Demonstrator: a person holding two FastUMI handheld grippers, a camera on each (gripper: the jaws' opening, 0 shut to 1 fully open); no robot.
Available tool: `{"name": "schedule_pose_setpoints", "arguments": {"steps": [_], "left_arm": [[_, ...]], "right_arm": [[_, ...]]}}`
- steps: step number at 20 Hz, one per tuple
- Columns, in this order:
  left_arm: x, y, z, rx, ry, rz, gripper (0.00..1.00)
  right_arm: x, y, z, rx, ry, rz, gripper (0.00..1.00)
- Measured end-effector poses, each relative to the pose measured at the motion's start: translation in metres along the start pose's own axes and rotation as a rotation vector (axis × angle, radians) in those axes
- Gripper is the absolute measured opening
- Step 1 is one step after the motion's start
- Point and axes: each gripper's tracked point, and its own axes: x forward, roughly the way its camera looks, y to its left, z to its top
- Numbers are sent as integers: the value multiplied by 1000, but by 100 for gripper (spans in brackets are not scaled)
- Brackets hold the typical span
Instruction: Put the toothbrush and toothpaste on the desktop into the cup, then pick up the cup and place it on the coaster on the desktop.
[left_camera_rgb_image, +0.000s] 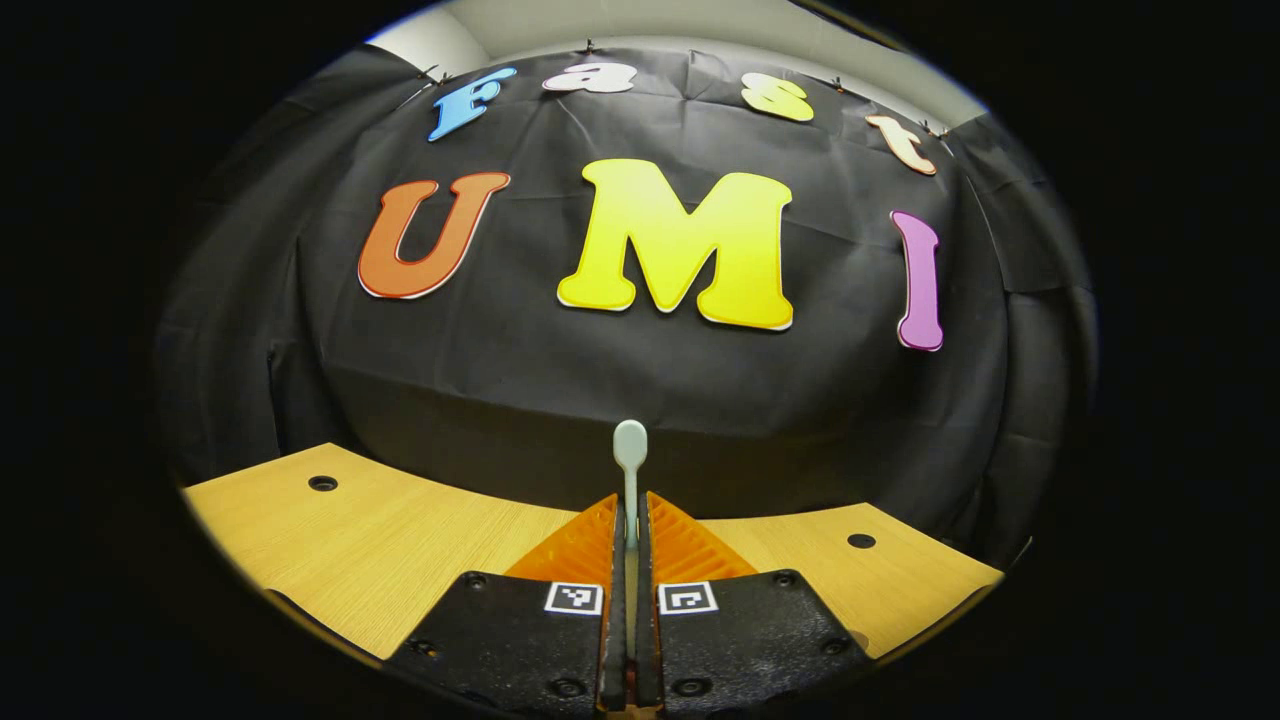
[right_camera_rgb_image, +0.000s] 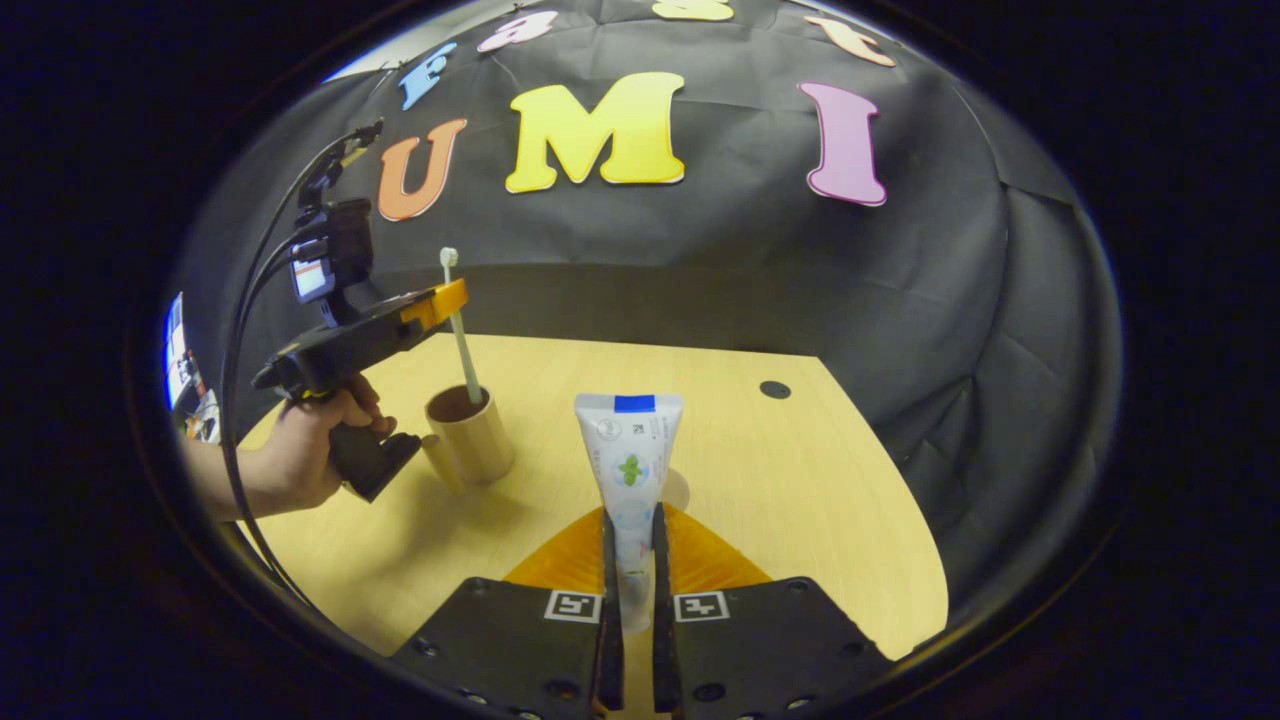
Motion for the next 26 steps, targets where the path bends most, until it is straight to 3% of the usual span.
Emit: {"name": "schedule_pose_setpoints", "arguments": {"steps": [2, 3, 6, 13, 14, 19, 26], "left_arm": [[-1, -1, -4, 0, 8, -8, 5], [0, -2, -6, 3, 16, -21, 9], [-9, 2, -12, 33, 27, -14, 68], [-35, 16, 2, 43, 23, 18, 80], [-41, 21, 5, 40, 25, 31, 94], [-83, 54, 21, 53, 43, 100, 97], [-129, 102, 40, 107, 72, 189, 97]], "right_arm": [[0, 2, -1, -2, 3, 3, 11], [0, 4, -1, -5, 2, 6, 11], [0, 10, -1, -9, 1, 16, 11], [1, 30, 15, -8, -38, 54, 11], [3, 36, 21, -10, -53, 65, 12], [22, 76, 58, -21, -135, 147, 11], [72, 166, 131, -66, -330, 290, 11]]}}
